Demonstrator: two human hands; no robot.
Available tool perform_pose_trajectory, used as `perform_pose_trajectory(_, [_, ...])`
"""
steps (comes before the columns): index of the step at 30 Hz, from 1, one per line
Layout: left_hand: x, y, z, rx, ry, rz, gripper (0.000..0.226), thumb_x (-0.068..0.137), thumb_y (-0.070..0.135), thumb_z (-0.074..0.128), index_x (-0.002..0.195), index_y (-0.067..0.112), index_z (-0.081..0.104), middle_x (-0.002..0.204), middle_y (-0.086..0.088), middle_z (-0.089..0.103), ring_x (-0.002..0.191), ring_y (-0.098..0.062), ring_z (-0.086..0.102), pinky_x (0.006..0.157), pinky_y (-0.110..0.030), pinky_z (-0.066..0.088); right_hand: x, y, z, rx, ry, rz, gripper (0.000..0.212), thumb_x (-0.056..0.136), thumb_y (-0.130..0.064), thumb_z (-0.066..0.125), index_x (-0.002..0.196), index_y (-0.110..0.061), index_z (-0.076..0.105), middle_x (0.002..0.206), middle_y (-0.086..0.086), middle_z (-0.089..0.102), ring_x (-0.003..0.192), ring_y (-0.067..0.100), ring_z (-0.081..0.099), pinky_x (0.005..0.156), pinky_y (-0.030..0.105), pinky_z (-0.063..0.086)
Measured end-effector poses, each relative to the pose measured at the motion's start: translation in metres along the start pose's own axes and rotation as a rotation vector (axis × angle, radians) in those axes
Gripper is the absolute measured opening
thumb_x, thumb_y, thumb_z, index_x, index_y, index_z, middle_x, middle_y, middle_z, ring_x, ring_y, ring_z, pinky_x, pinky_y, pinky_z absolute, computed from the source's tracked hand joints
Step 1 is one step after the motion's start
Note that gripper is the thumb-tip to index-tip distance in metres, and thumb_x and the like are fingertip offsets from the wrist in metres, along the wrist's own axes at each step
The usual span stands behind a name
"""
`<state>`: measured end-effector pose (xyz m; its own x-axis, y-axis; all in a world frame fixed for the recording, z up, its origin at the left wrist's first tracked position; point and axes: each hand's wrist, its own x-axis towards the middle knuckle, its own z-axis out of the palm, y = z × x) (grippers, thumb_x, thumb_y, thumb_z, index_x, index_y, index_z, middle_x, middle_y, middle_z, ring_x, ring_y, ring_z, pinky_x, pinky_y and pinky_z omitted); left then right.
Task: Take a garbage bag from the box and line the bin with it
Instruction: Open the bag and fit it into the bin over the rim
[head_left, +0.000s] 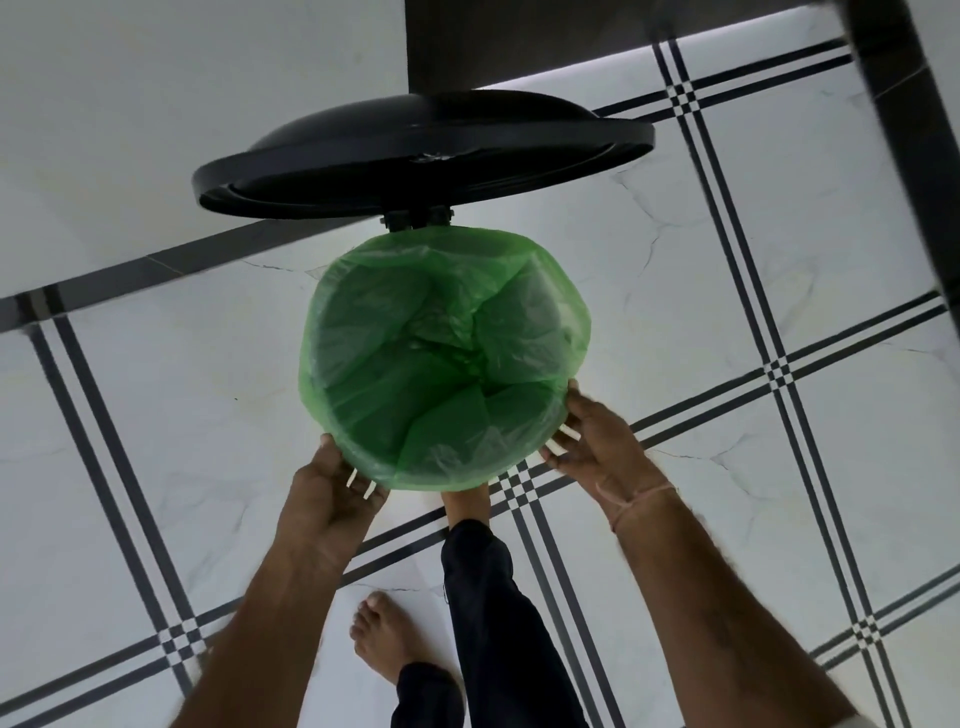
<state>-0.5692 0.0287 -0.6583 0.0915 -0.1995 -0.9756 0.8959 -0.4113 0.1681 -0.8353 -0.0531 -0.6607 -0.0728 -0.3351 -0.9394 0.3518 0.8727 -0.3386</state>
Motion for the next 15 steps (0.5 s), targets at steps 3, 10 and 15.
perform_pose_trajectory(3, [-0.003,-0.004,0.008,-0.035,0.042,0.016,0.034,0.109,0.026,0.047,0.087,0.014,0.070,0.071,0.003,0.077,0.061,-0.010,0.075,0.048,-0.025,0.058,-0.002,0.003,0.005,0.089,0.030,0.120,0.025,0.099,-0.033,0.065,0.106,-0.009,0.068,0.099,0.011,0.075,0.099,0.028,0.069,0.072,0.043,0.062])
perform_pose_trajectory(10, [0.001,-0.005,0.011,-0.050,0.036,0.060,0.050,0.106,0.034,0.052,0.066,0.021,0.080,0.078,0.004,0.077,0.074,-0.011,0.075,0.070,-0.030,0.063,0.009,-0.003,0.010,0.193,-0.016,0.080,0.021,0.107,-0.016,0.050,0.103,-0.005,0.068,0.083,0.013,0.080,0.071,0.023,0.080,0.058,0.037,0.064])
perform_pose_trajectory(15, [0.004,0.008,0.007,0.111,0.073,0.020,0.019,0.105,0.022,0.057,0.091,0.016,0.069,0.083,0.001,0.074,0.079,-0.012,0.068,0.066,-0.030,0.061,0.010,-0.003,0.010,0.222,-0.099,0.013,0.033,0.107,-0.035,0.050,0.116,-0.010,0.070,0.100,0.012,0.080,0.087,0.026,0.080,0.070,0.040,0.065])
